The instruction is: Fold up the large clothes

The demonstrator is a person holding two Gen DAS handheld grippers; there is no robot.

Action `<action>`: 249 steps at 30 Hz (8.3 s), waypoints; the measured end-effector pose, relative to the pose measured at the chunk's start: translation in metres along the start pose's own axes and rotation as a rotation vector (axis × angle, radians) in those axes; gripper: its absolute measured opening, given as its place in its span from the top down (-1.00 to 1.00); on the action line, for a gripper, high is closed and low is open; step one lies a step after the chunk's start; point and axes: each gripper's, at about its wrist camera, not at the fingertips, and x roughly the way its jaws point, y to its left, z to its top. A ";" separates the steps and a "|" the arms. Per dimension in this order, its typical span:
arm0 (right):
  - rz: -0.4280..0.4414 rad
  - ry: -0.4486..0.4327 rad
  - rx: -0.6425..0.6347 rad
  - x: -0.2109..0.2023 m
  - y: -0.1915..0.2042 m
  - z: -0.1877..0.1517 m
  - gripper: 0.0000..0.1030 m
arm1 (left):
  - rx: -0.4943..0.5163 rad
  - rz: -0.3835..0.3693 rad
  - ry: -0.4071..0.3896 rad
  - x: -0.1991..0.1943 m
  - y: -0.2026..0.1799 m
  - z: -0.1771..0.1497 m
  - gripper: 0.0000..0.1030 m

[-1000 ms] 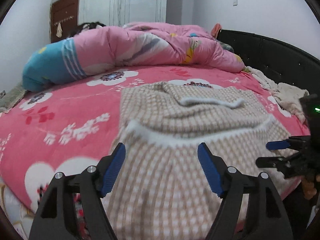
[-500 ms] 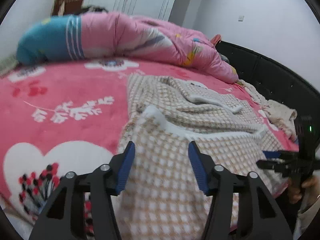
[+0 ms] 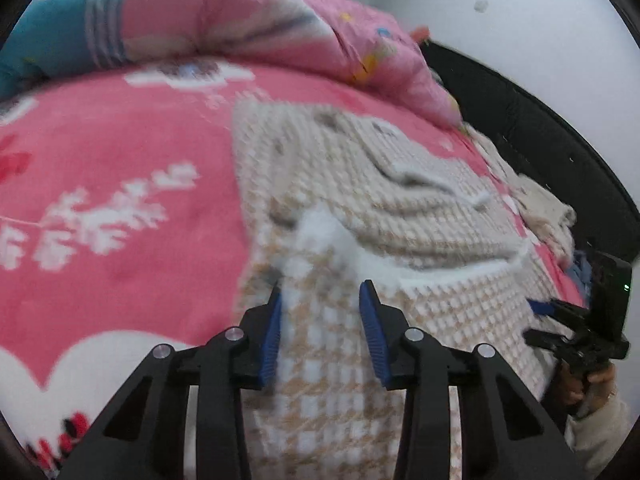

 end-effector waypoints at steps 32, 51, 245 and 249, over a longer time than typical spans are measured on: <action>-0.043 -0.100 0.054 -0.058 -0.017 -0.015 -0.56 | 0.241 0.409 0.002 0.017 -0.080 -0.032 0.28; -0.173 -0.048 0.051 -0.019 -0.109 0.045 0.13 | 0.242 0.484 0.008 0.024 -0.090 -0.033 0.28; -0.285 -0.211 -0.179 -0.110 -0.016 -0.017 0.90 | 0.213 0.602 -0.247 -0.065 -0.165 -0.051 0.86; -0.292 -0.276 -0.192 -0.134 -0.008 -0.018 0.90 | 0.230 0.585 -0.326 -0.096 -0.176 -0.053 0.86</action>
